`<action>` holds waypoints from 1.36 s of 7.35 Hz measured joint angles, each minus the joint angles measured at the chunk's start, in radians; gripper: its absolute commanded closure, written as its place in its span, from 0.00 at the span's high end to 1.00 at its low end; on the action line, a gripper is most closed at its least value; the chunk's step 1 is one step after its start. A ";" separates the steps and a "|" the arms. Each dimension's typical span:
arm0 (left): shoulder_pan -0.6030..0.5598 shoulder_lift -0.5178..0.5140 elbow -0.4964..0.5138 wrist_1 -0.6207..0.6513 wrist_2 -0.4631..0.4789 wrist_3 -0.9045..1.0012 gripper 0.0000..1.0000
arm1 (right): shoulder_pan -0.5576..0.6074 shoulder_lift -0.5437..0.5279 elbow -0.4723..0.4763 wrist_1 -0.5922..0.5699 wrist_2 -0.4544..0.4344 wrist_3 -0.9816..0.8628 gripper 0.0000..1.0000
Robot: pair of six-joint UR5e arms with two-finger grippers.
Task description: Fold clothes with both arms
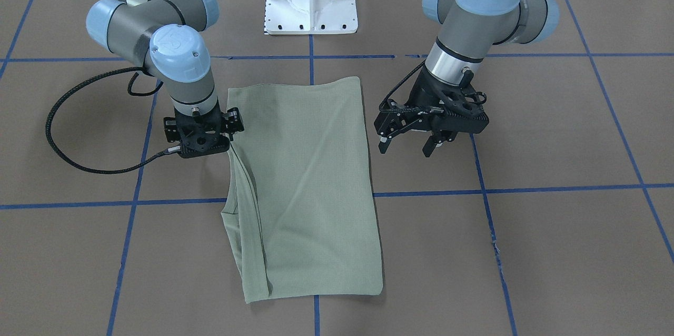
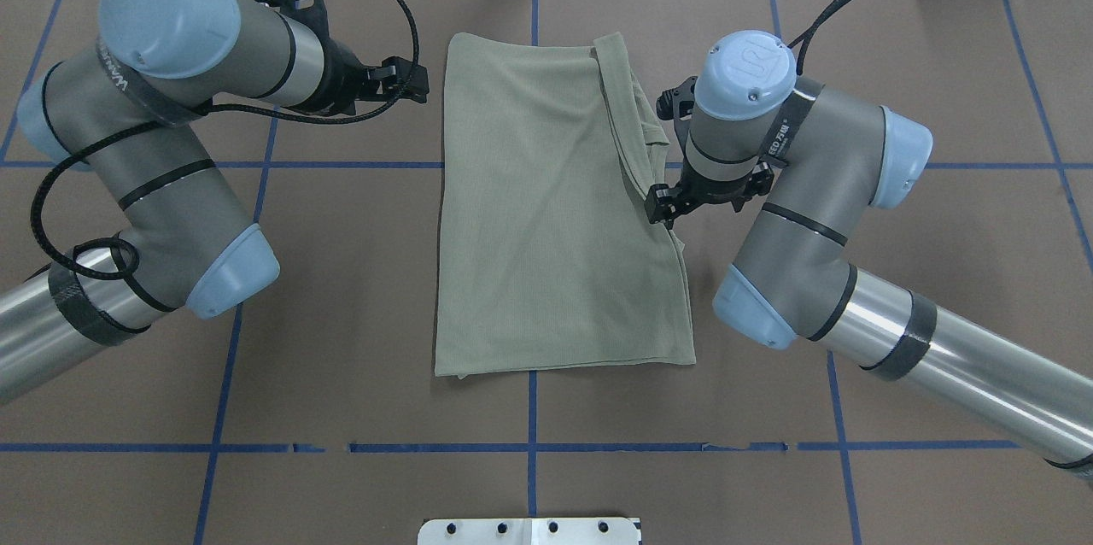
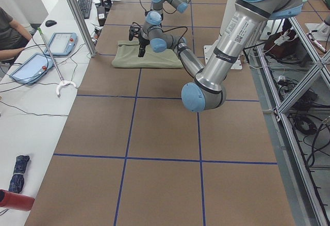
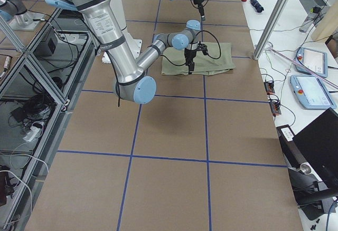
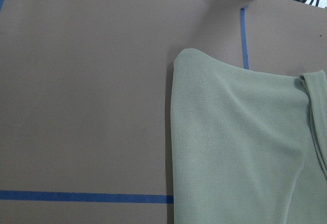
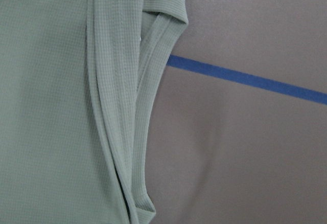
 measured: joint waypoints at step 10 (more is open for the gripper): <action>-0.007 -0.011 -0.007 -0.008 0.001 0.006 1.00 | 0.034 0.164 -0.371 0.210 0.011 -0.028 1.00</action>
